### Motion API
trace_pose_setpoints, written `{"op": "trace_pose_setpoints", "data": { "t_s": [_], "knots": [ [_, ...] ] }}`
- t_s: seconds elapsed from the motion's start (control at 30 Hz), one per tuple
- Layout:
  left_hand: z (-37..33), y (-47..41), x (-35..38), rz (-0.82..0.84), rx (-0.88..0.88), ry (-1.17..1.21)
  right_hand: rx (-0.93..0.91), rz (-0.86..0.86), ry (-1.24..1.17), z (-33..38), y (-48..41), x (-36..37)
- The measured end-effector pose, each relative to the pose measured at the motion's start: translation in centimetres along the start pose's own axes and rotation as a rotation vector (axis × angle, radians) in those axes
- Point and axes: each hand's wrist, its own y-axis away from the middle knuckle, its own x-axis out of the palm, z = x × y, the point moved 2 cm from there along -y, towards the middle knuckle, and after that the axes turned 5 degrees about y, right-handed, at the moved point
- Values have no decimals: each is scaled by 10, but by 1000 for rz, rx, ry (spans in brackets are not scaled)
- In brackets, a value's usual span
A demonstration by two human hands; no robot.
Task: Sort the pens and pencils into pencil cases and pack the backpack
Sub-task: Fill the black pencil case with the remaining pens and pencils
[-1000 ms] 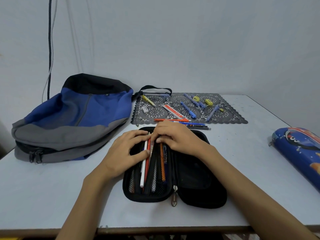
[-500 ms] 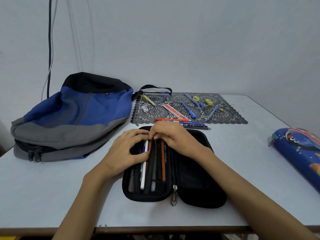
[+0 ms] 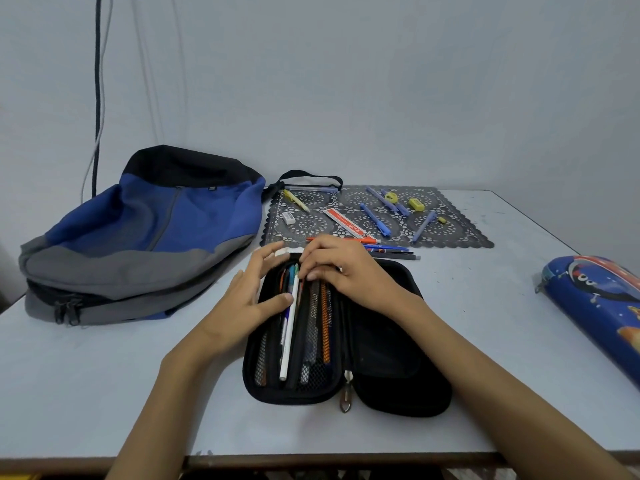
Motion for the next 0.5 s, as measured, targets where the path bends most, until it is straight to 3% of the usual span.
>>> {"op": "trace_pose_setpoints", "data": {
  "t_s": [0.3,0.4,0.5],
  "knots": [
    [6,-2,6,50,-43,46,-4,13,-8,3,0,3],
    [1,-3,3,-85,-34,63,43,52,23,4,0,2],
    [1,-3,-4,-304,-23,-131,73,83,65,3,1,0]
  ]
}}
